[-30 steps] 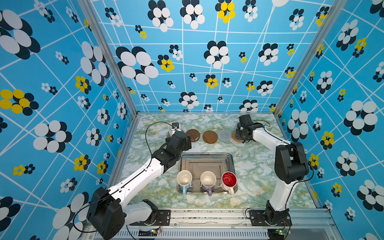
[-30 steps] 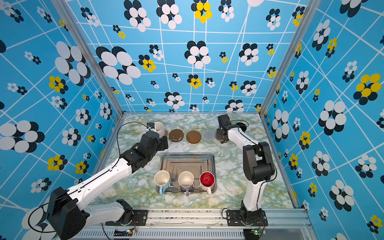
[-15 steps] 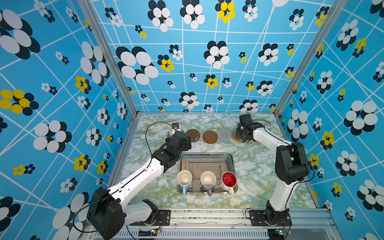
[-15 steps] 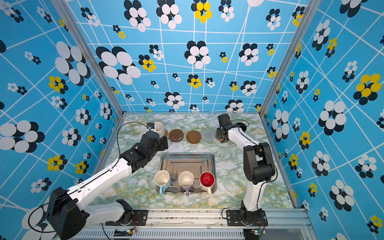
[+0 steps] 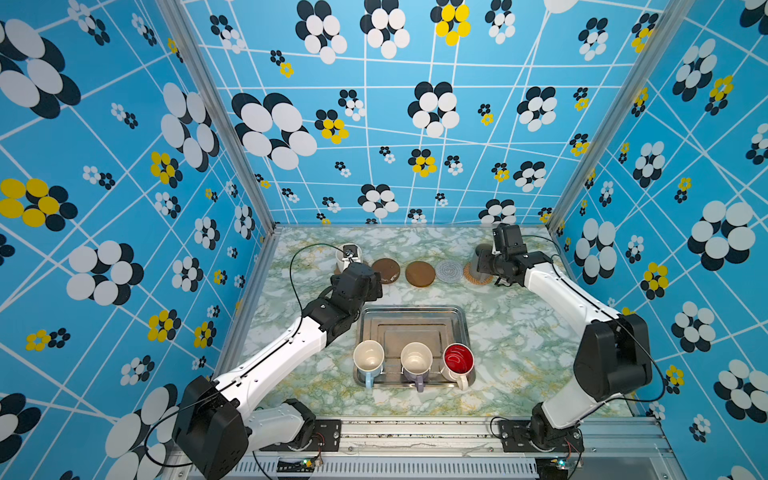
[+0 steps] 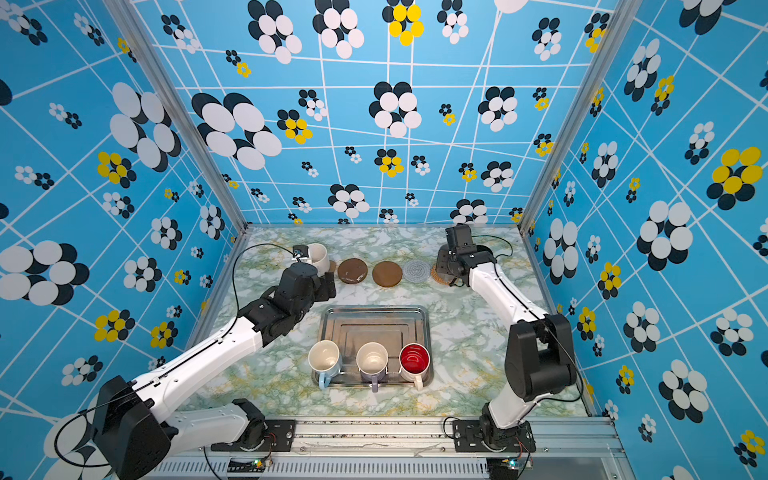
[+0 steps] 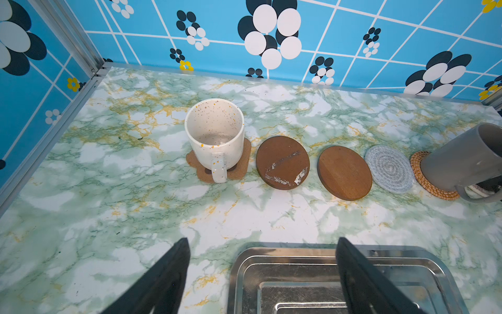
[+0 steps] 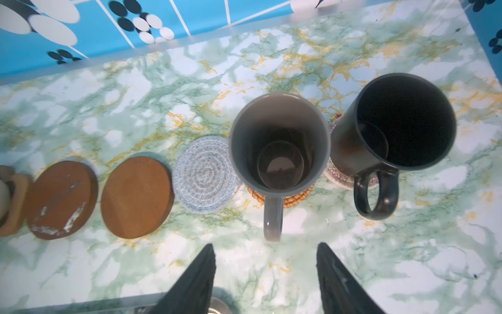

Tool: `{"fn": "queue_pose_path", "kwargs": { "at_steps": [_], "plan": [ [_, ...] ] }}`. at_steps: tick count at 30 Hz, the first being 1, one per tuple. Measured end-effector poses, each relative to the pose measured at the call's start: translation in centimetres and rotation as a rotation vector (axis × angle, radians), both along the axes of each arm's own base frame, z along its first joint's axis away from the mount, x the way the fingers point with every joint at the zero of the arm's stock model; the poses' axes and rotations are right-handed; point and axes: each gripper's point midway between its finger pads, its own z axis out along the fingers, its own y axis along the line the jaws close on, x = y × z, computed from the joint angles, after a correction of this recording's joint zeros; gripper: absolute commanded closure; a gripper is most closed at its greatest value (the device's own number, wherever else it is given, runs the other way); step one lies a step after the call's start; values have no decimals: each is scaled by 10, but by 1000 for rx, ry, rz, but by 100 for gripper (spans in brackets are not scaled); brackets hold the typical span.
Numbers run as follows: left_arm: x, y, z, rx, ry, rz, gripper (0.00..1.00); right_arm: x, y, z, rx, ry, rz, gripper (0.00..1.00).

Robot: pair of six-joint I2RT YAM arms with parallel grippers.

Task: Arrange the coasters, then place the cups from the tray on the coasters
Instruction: 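Open the right gripper and raise it off the grey mug, then move the left gripper over the white blue-handled mug while the right gripper holds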

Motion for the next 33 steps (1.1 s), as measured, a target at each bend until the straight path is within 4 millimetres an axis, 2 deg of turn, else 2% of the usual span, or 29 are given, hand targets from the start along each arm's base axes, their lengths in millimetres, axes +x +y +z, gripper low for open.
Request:
{"fn": "queue_pose_path", "kwargs": {
  "at_steps": [3, 7, 10, 13, 16, 24, 29, 33],
  "plan": [
    [0, 0, 0, 0, 0, 0, 15, -9, 6, 28, 38, -71, 5, 38],
    [0, -1, 0, -6, -2, -5, 16, -24, 25, 62, 114, -167, 23, 40],
    [1, -5, 3, -22, -8, -15, 16, -42, 35, 76, 200, -241, 25, 41],
    [1, -7, 2, -34, -4, -26, 16, -61, 43, 76, 275, -278, 30, 42],
    [0, -9, 4, -40, 5, -37, 17, -68, 47, 73, 313, -279, 31, 42],
    [-3, -25, 39, -91, -11, -95, 18, -76, 44, 56, 334, -267, 16, 42],
    [-21, -38, 58, -119, 27, -200, 20, -77, 44, 52, 336, -272, 17, 41],
    [-49, -40, 72, -129, 68, -275, 20, -75, 45, 56, 343, -290, 19, 40]
  ]
}}
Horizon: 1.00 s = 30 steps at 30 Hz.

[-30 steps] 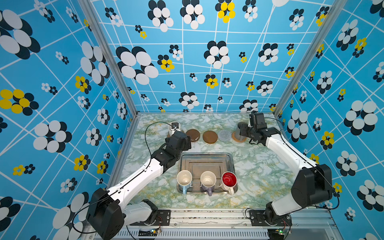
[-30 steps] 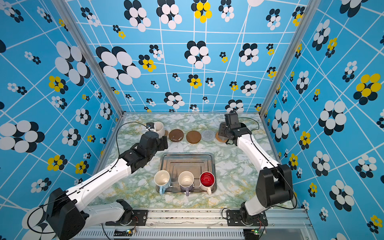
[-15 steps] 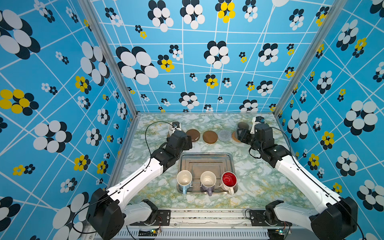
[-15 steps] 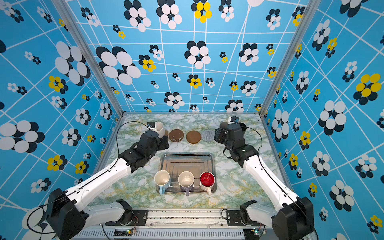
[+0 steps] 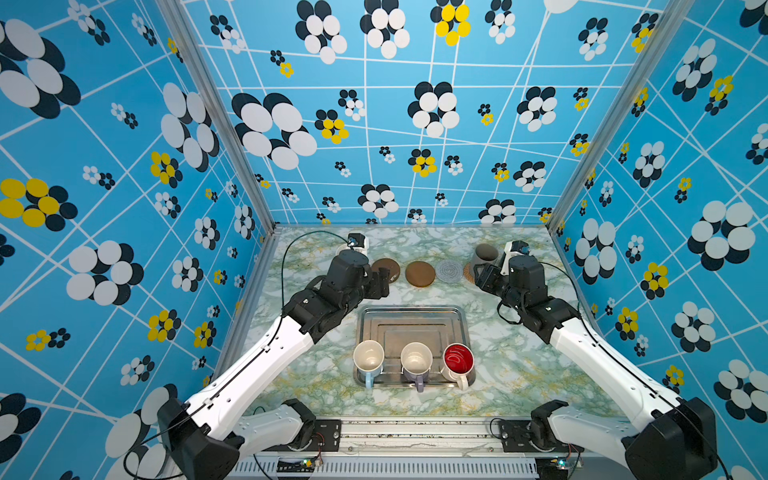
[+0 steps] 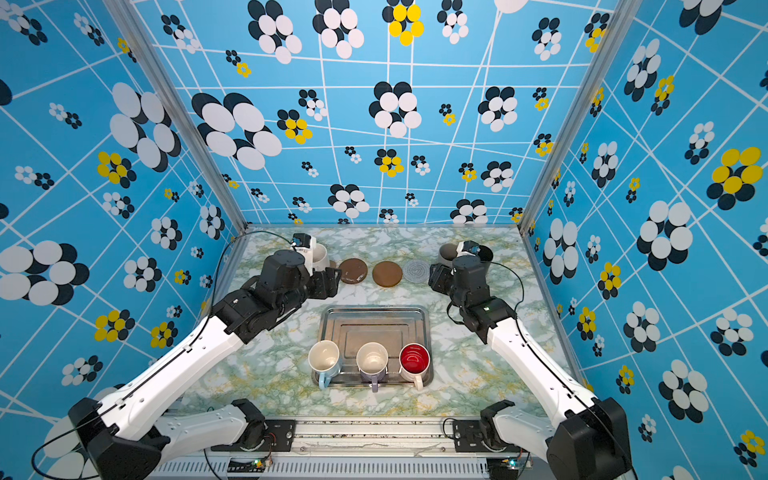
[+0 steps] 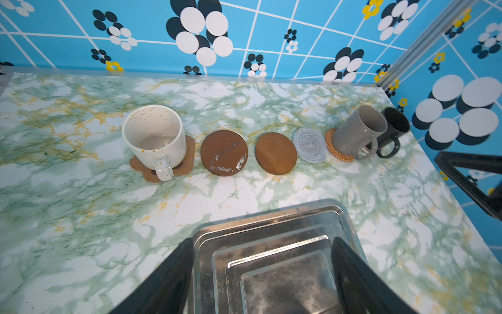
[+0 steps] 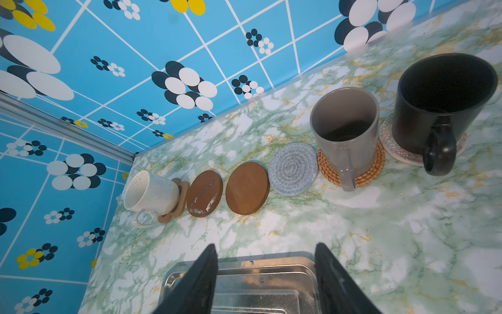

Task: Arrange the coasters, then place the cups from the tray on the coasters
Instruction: 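Move the left gripper over the white blue-handled mug while the right gripper holds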

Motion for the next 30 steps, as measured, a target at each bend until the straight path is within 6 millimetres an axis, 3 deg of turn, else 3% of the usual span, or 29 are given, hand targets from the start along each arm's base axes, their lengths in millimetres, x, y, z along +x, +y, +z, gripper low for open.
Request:
{"fn": "queue_pose_path", "kwargs": {
  "at_steps": [4, 7, 13, 22, 30],
  "plan": [
    [-35, 5, 2, 15, 55, -63, 21, 2, 1, 2, 5, -13, 0, 40],
    [-63, 9, -10, 48, 140, -107, 23, 5, 2, 1, 6, -16, 1, 40],
    [-113, 22, -51, 171, 349, -143, 26, 7, 4, -8, -1, 7, 3, 40],
    [-174, 20, -124, 295, 620, -219, 27, 8, 4, -9, -2, 9, 3, 40],
    [-207, 29, -175, 325, 763, -171, 28, 9, 4, -14, -8, 23, 3, 40]
  ]
}}
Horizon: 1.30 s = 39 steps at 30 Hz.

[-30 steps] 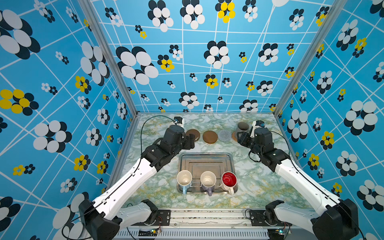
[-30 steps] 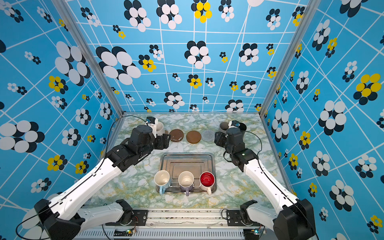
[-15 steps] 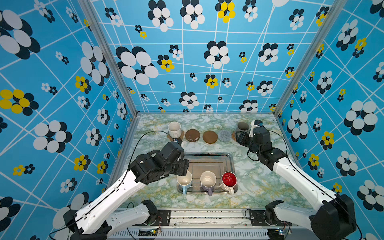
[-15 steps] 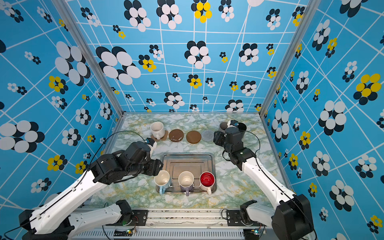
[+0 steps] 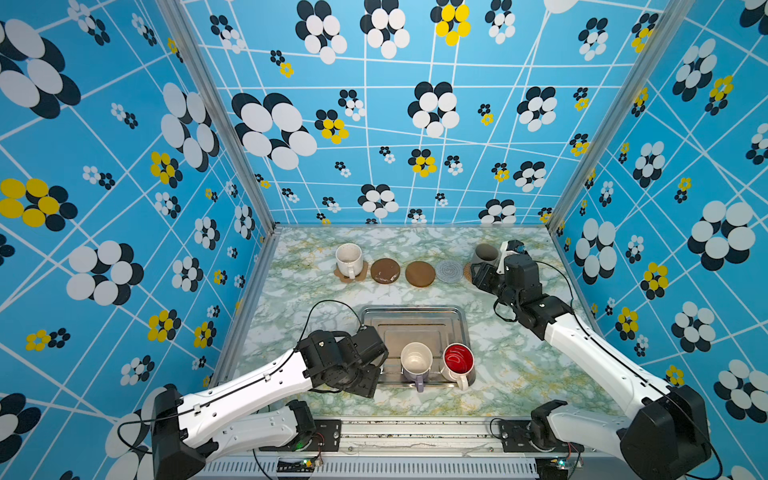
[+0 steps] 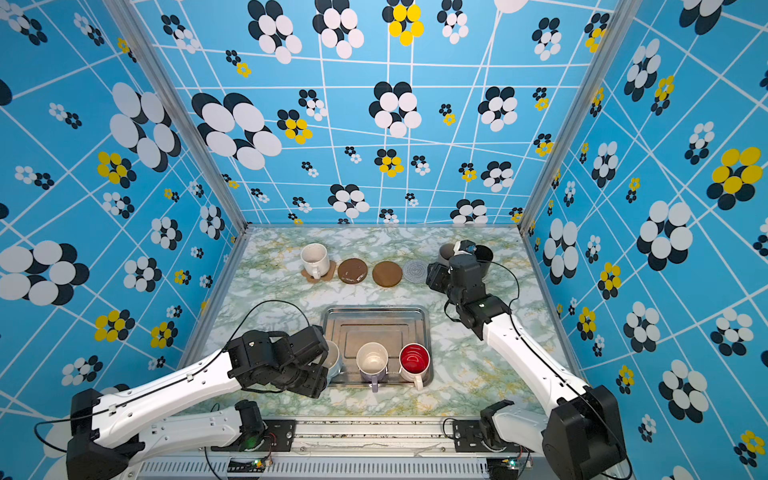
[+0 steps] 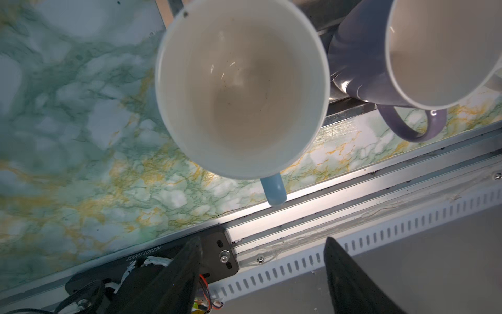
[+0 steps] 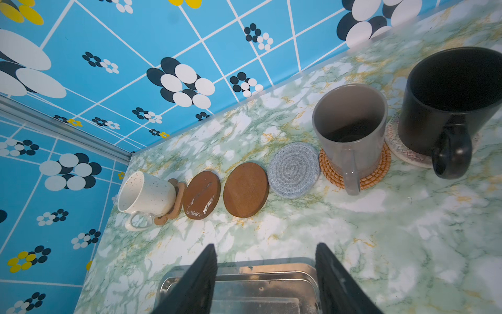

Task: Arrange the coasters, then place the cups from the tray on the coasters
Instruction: 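Move the left gripper over the white blue-handled mug while the right gripper holds, then lower the left gripper onto the white blue-handled mug's rim and close it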

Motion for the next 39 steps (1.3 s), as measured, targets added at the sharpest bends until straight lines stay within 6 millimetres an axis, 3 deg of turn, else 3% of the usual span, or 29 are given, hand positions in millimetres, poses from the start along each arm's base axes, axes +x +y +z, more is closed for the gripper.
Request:
{"fn": "queue_pose_path", "kwargs": {
  "at_steps": [11, 24, 39],
  "plan": [
    [11, -14, -9, -72, -41, 96, 35, 2, 1, -4, -1, 7, 3, 41],
    [12, -10, -32, -30, -60, 170, 52, 2, 2, -5, -2, 10, 4, 41],
    [25, -15, -36, -59, -129, 219, 56, 3, 2, -6, -3, 13, 3, 41]
  ]
}}
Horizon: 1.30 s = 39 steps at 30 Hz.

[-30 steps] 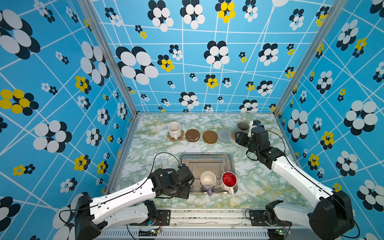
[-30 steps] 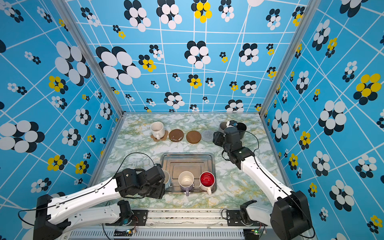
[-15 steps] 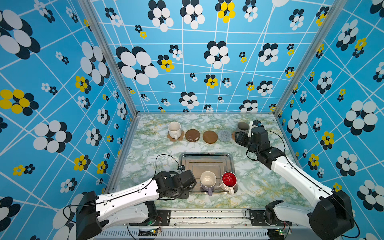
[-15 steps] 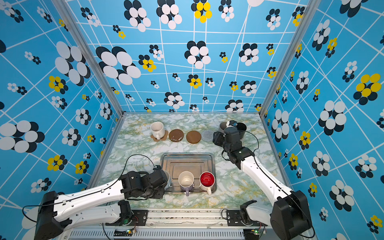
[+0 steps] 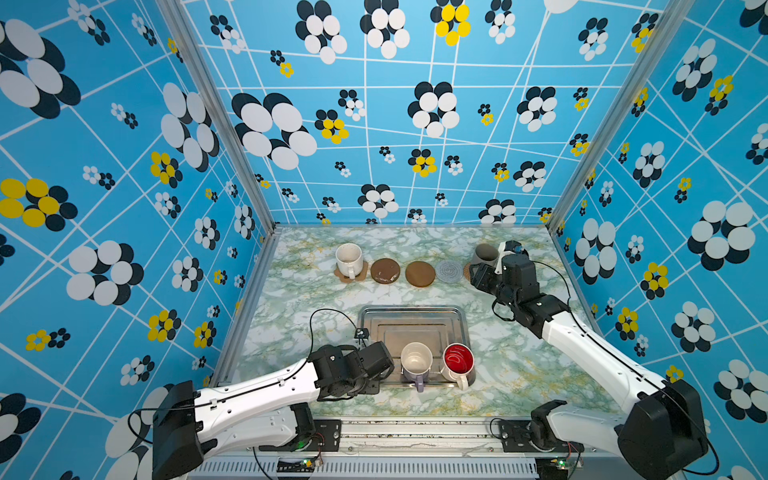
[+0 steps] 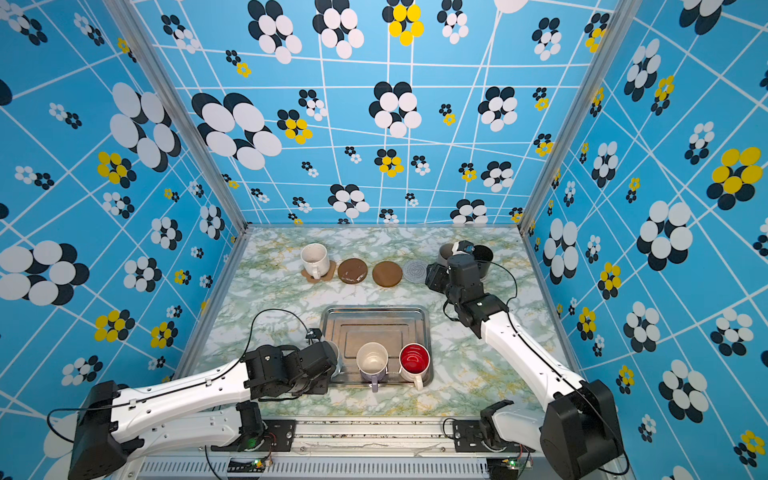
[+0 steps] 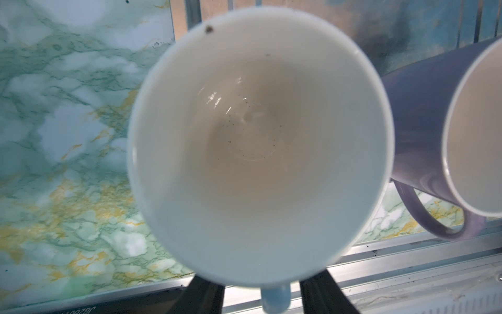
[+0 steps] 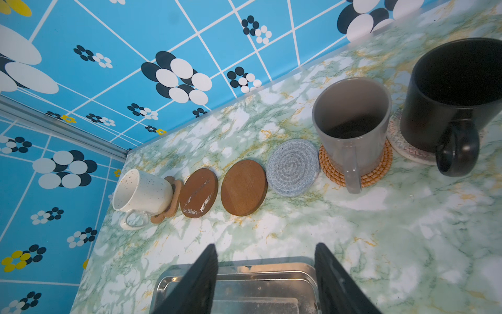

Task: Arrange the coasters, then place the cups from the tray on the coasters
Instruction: 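Lower the left gripper onto the white blue-handled mug's rim and close it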

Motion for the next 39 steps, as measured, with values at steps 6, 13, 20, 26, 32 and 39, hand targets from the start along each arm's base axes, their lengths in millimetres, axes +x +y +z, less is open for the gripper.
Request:
{"fn": "queue_pose_path", "kwargs": {
  "at_steps": [6, 13, 20, 26, 32, 39],
  "plan": [
    [3, -2, -4, 5, -8, 3, 62, 0, 0, 0, -1, 1, 0, 41],
    [3, -2, -8, 22, 1, 3, 66, 1, 0, -3, -3, 7, 0, 41],
    [2, 0, -16, 25, 5, 11, 70, 1, 0, -4, -3, 9, 0, 41],
    [2, -1, -18, 16, 3, 17, 78, 1, 0, -4, -4, 11, 0, 41],
    [4, 0, -17, 21, -8, 22, 96, 1, 0, -4, -4, 11, 0, 41],
    [5, 1, -17, 27, -16, 23, 100, 1, 0, -4, -5, 11, 1, 41]
  ]
}}
